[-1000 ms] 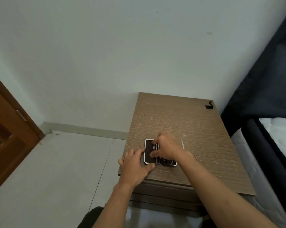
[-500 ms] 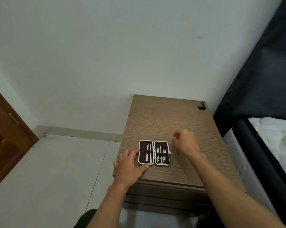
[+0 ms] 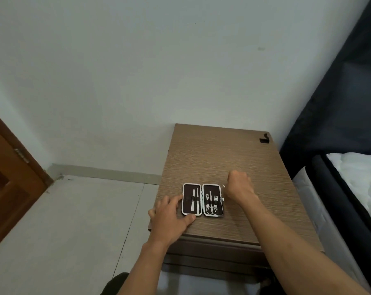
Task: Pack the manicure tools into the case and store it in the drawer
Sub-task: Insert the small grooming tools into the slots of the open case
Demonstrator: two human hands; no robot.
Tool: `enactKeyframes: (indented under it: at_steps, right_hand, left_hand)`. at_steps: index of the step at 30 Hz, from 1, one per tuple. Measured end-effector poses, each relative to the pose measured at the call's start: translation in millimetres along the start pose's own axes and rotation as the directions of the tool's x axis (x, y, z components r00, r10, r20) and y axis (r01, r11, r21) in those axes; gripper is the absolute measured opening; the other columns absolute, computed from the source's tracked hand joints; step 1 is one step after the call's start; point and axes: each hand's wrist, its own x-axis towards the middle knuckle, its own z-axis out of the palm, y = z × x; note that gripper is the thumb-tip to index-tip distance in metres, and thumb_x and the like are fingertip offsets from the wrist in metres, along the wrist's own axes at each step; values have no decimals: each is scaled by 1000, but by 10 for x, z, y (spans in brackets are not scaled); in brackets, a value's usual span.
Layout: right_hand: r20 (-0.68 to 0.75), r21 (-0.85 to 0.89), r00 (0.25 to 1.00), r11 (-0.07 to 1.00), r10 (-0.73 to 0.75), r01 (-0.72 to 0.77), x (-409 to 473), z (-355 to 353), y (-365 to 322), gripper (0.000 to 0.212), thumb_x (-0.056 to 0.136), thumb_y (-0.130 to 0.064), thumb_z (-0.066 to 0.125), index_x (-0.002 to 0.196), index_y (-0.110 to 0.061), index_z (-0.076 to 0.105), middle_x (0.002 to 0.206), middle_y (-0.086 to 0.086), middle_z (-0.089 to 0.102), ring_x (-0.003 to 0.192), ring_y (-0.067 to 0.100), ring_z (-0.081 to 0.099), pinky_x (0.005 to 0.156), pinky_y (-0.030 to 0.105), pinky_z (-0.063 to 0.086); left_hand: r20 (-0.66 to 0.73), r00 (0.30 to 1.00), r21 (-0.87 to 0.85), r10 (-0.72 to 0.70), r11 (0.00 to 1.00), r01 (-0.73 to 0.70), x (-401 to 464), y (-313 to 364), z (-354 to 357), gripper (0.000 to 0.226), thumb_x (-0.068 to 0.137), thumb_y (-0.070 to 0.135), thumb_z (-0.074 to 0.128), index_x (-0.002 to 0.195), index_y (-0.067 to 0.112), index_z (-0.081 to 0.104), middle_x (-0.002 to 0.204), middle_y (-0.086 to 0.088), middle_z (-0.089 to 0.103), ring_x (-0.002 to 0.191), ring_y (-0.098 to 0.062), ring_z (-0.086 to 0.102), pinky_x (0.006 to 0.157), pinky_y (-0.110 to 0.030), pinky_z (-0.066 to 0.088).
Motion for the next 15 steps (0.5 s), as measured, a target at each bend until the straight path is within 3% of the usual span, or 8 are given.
enactKeyframes:
  at_steps: [4,9,12,15]
  right_hand:
    - [77,86,996,995,49,-56,29,38,28,22,81,-20,66,95,-5,66,100,15,70,95,32,65,79,38,54]
    - [47,321,999,947,3,-18,58,-28,-68,14,84,-18,66,72,-11,61,79,7,67,82,25,64,78,38,54]
    - [95,547,989,836,-117,47,42,-146,-232,11,84,-3,65,87,-11,59,74,7,65,60,18,61,61,35,56]
    - [172,709,941,700,-292,88,-3,-195,-424,38,82,12,62,111,-13,57,75,9,63,56,16,62,52,26,56]
  left_hand:
    - [12,1000,-5,-5,1000,5,6,-11,8,67,73,62,66,132,42,43,110,16,47,111,-9,39,98,-36,27]
    - [6,1000,-1,6,1000,-6,22,-26,20,66,72,63,65,132,43,44,110,16,47,112,-8,40,100,-39,27]
    - [6,1000,9,5,1000,-5,18,-27,24,66,71,63,65,130,44,44,110,15,47,111,-8,40,100,-38,26]
    - [4,1000,6,3,1000,-3,8,-18,16,66,71,63,65,130,44,44,109,16,47,111,-8,39,100,-38,25]
